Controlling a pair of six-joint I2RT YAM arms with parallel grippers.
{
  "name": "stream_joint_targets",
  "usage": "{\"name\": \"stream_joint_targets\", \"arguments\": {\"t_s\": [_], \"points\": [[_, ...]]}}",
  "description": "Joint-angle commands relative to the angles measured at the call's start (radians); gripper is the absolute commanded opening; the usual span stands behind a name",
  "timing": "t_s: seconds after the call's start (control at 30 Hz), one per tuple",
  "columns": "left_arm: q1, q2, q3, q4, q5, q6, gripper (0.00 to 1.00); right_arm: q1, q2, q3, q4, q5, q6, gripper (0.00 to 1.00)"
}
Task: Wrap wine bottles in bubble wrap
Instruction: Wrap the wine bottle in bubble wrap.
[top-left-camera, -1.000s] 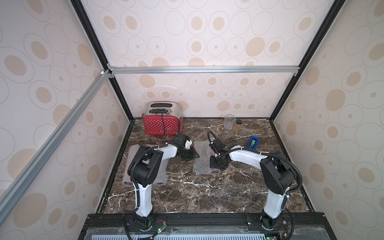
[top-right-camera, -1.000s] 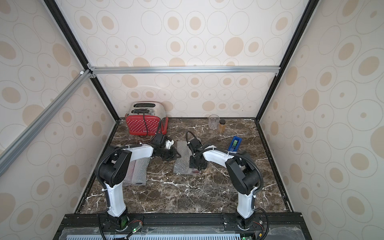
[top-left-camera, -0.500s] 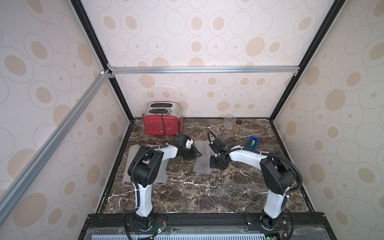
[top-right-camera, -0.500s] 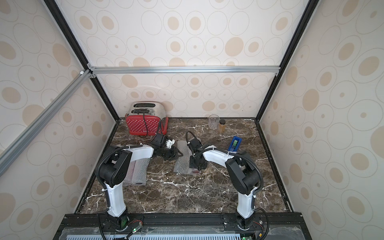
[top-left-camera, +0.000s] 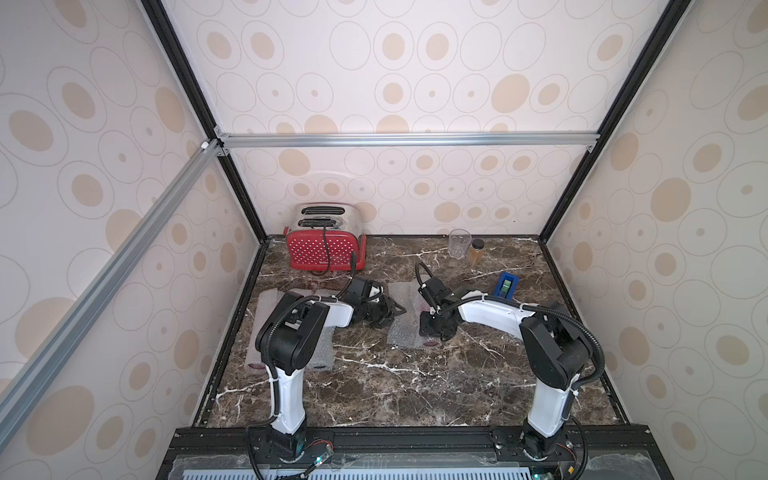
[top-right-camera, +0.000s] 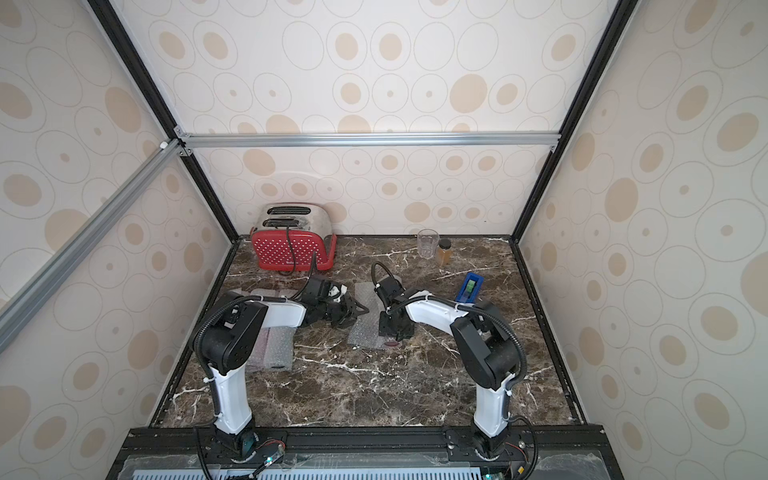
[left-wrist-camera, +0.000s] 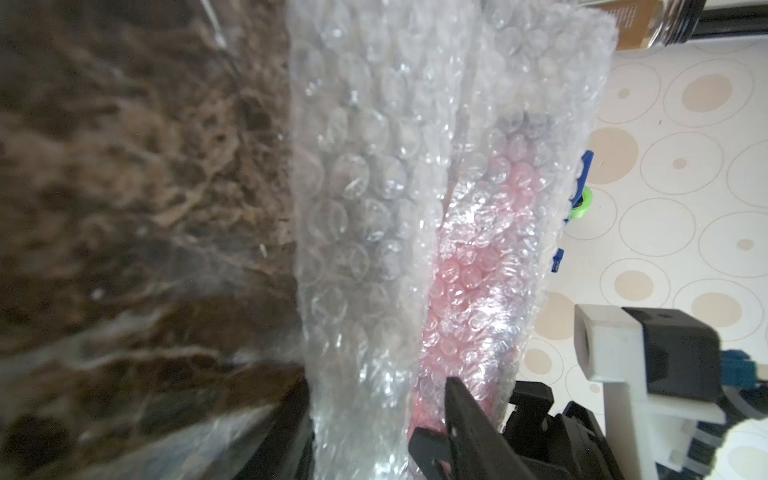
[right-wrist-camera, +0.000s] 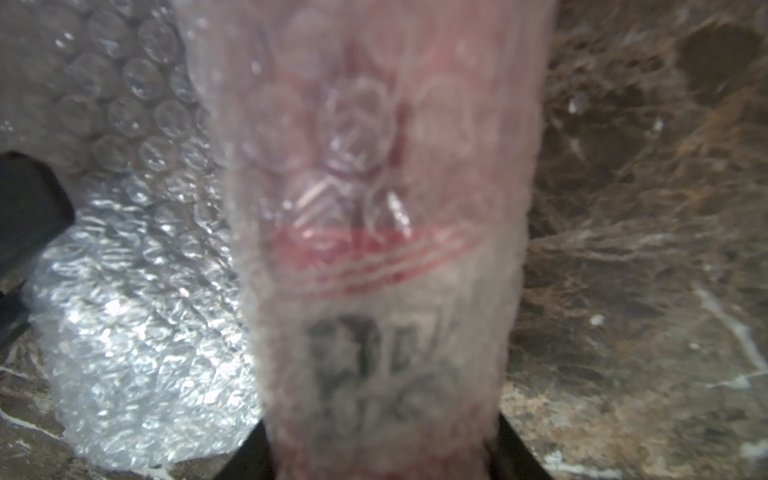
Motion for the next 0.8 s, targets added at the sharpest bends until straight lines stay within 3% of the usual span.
{"name": "stream_joint_targets", "arguments": {"t_s": [0.0,0.2,0.4,0.67,0.77], "points": [[-0.004,-0.028,-0.02,0.067,0.009,-0.071,0.5,-0.001,0.03,-0.01,-0.045,0.02,-0.015,0.41],[-0.004,-0.079,-0.012,0.079,0.03,-0.083,0.5,-0.001,0.027,-0.01,-0.047,0.024,-0.018,0.41],[-0.004,-0.097,-0.009,0.085,0.05,-0.097,0.35,0.0,0.027,-0.013,-0.046,0.024,-0.018,0.41],[-0.004,-0.078,0.013,0.014,0.035,-0.045,0.32,-0.001,0.027,-0.01,-0.045,0.026,-0.018,0.41],[-0.004,-0.071,0.019,-0.022,0.021,-0.02,0.24,-0.001,0.025,-0.013,-0.046,0.025,-0.017,0.41]]}}
